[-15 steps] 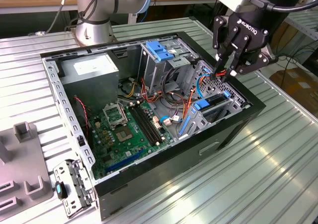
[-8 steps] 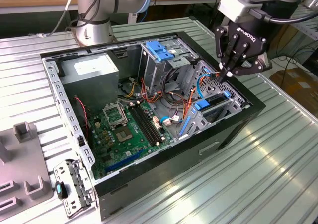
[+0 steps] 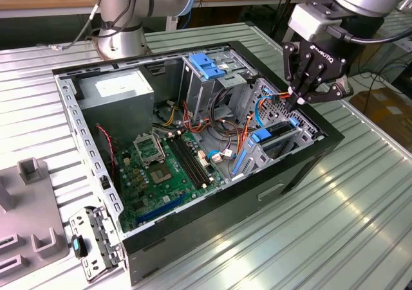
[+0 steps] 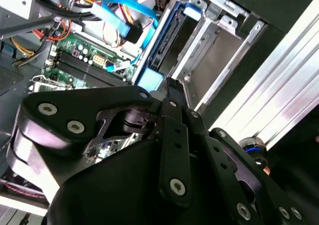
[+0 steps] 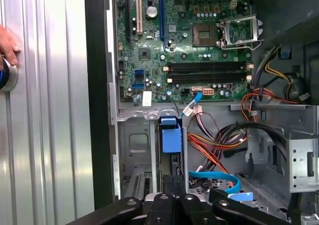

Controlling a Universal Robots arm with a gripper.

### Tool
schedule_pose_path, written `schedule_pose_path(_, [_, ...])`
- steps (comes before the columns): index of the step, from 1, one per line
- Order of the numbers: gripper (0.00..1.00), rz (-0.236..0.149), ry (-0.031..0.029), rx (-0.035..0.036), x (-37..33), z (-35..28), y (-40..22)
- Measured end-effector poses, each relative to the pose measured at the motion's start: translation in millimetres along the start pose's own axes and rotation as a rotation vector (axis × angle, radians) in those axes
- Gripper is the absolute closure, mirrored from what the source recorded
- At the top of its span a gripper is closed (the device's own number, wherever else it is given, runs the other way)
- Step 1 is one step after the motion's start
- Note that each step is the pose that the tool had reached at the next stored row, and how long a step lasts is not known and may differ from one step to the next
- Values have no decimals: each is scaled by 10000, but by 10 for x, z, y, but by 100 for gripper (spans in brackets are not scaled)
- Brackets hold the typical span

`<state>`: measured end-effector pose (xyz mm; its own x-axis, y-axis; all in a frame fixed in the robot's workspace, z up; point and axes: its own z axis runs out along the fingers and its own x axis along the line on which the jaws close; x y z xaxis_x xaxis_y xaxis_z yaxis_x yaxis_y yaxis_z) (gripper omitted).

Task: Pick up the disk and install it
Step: 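Insert the disk into the insertion slot, then insert the first disk wire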

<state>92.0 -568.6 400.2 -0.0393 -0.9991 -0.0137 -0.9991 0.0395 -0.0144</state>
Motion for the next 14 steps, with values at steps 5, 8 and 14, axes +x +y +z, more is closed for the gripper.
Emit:
schedule_pose_path(5, [89,2,0,0,-2,115,-93])
schedule_pose_path(8, [89,1,-1,0,-2,116,-94])
schedule_pose_path(14, [89,1,-2,0,-2,117,-94])
